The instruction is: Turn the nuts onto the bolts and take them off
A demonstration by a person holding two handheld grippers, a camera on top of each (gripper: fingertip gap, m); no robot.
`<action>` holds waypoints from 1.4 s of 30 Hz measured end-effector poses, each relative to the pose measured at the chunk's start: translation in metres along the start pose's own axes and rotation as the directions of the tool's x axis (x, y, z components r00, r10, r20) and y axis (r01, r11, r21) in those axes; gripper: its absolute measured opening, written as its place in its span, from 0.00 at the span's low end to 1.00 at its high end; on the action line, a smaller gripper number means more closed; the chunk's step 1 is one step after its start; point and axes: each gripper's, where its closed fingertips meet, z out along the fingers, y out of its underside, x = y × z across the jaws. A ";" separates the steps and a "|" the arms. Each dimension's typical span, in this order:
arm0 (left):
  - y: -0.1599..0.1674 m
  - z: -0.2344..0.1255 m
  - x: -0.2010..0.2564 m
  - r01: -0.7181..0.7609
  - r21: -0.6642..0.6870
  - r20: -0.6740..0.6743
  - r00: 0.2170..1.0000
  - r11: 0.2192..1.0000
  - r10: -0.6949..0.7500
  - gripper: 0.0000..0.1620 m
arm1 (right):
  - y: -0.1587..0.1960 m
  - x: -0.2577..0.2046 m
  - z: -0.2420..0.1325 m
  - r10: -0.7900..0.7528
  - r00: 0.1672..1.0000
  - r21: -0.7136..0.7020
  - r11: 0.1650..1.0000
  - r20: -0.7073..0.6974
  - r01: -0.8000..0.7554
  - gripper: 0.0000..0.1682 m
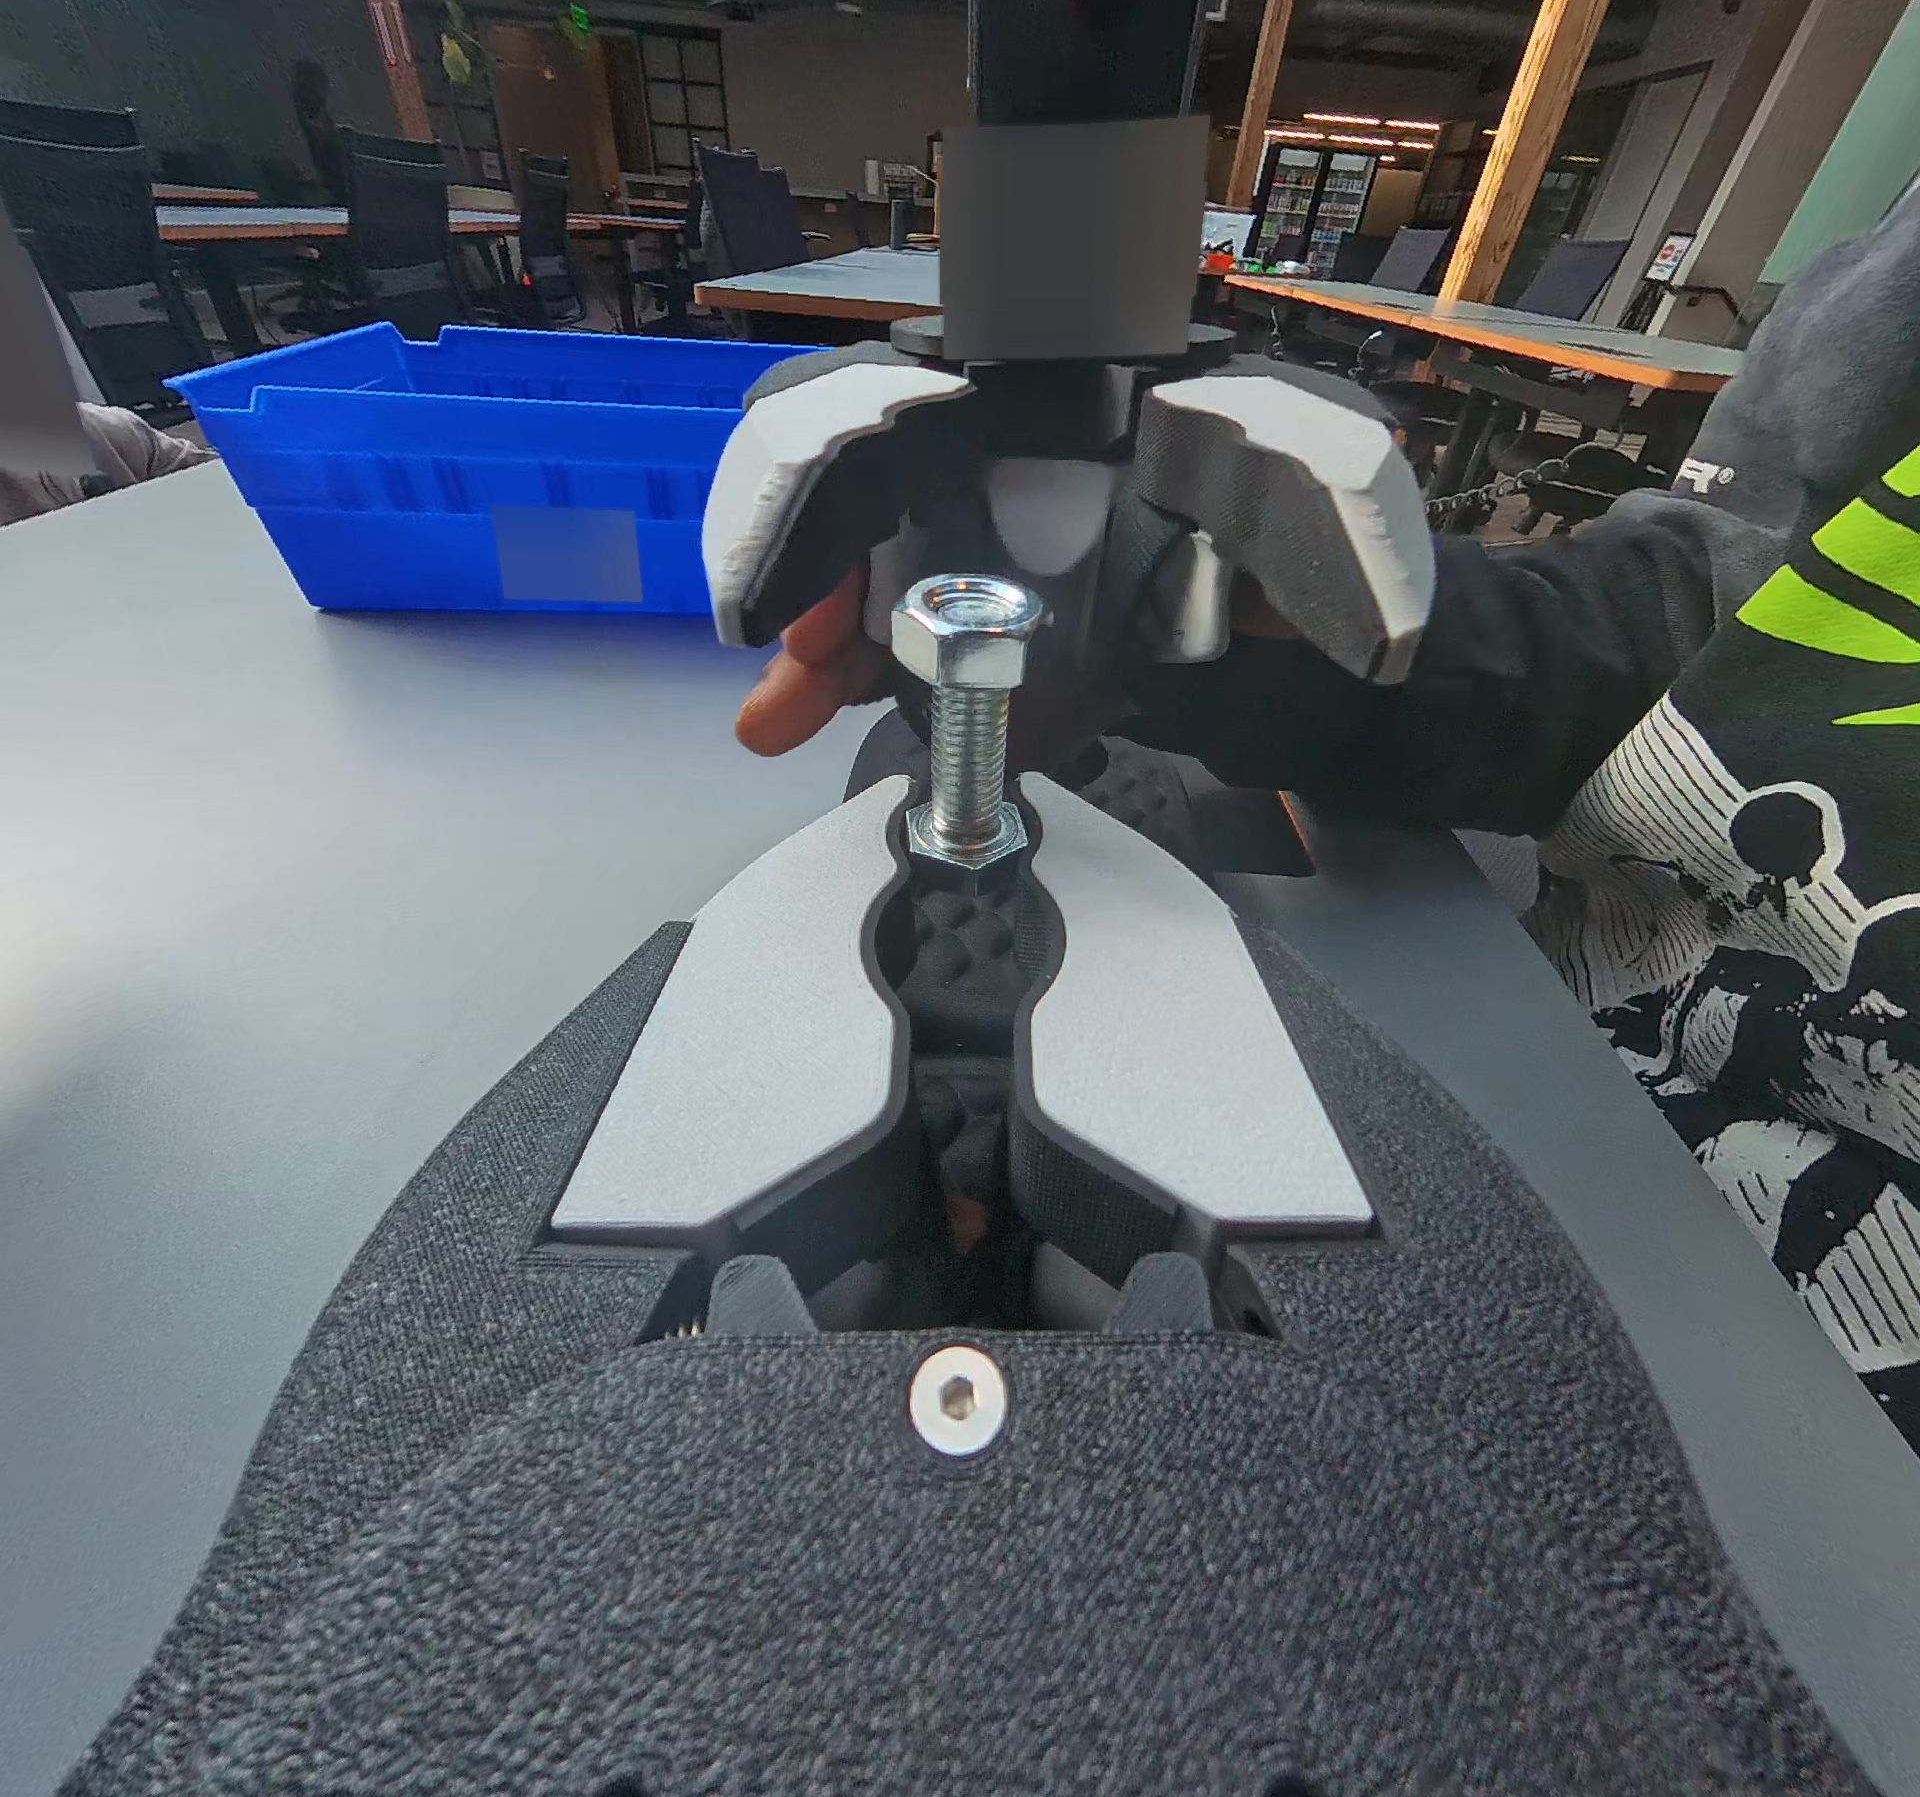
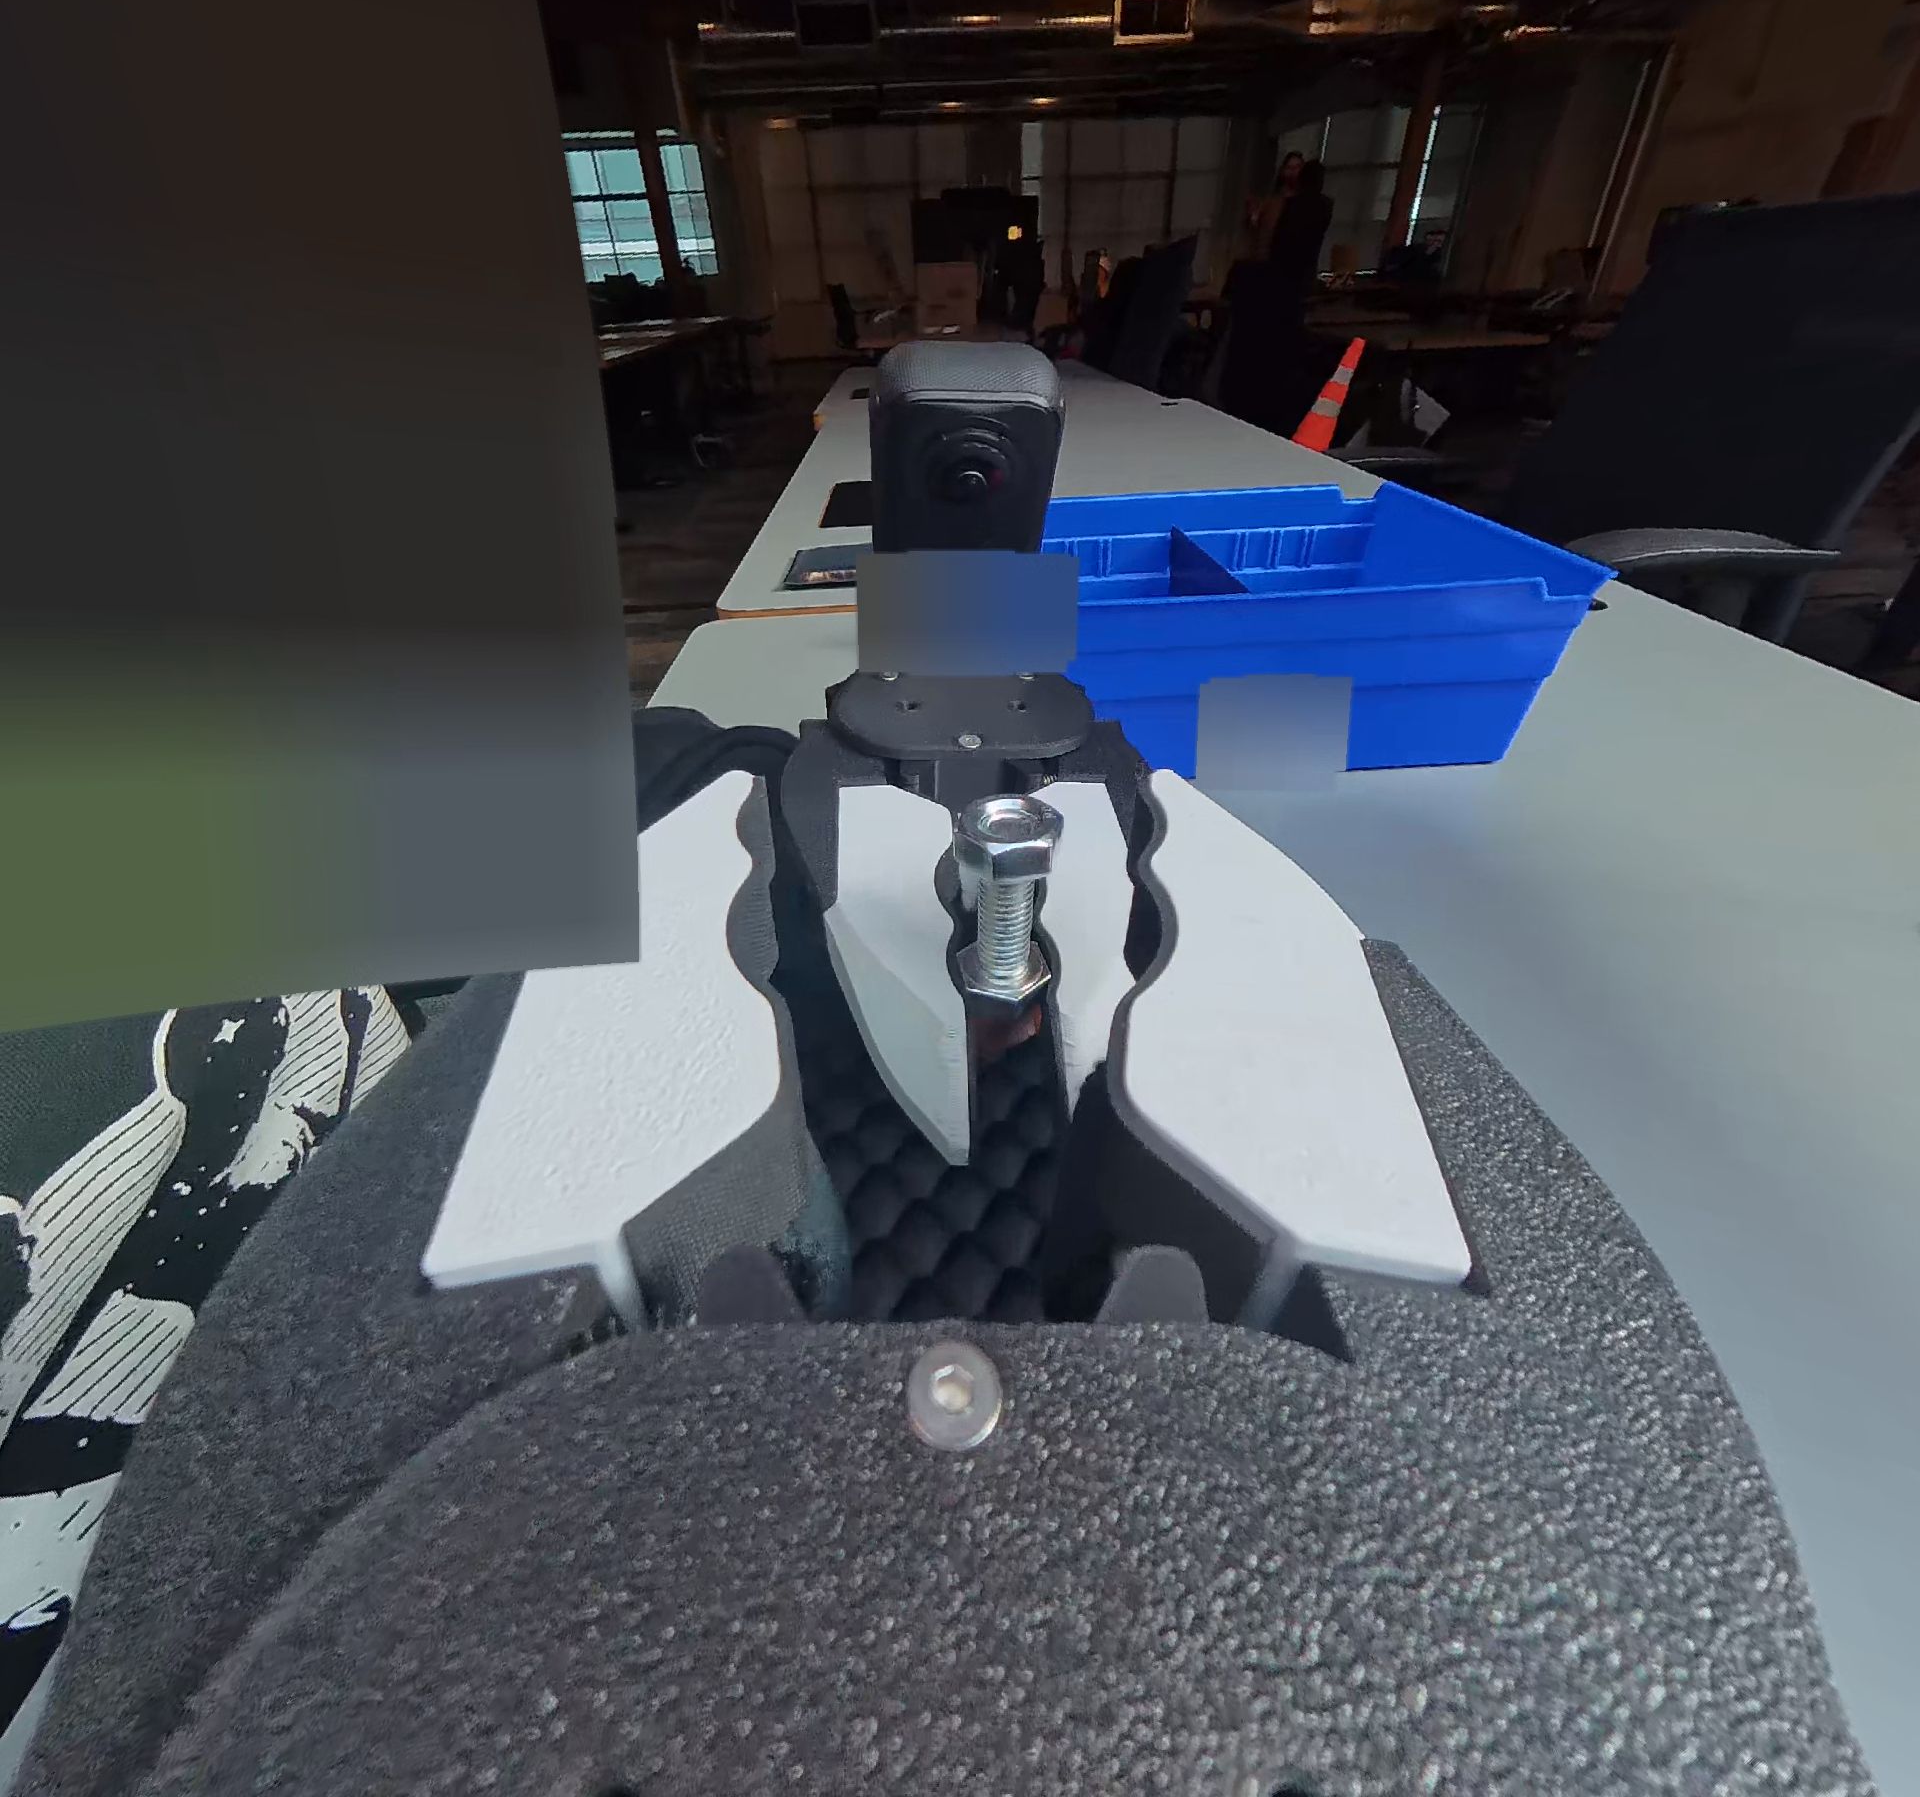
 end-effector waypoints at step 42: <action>-0.001 0.000 -0.001 0.003 0.007 0.003 1.000 1.000 -0.003 0.08 | -0.003 0.004 -0.024 -0.027 0.996 0.031 0.999 -0.087 0.030 0.15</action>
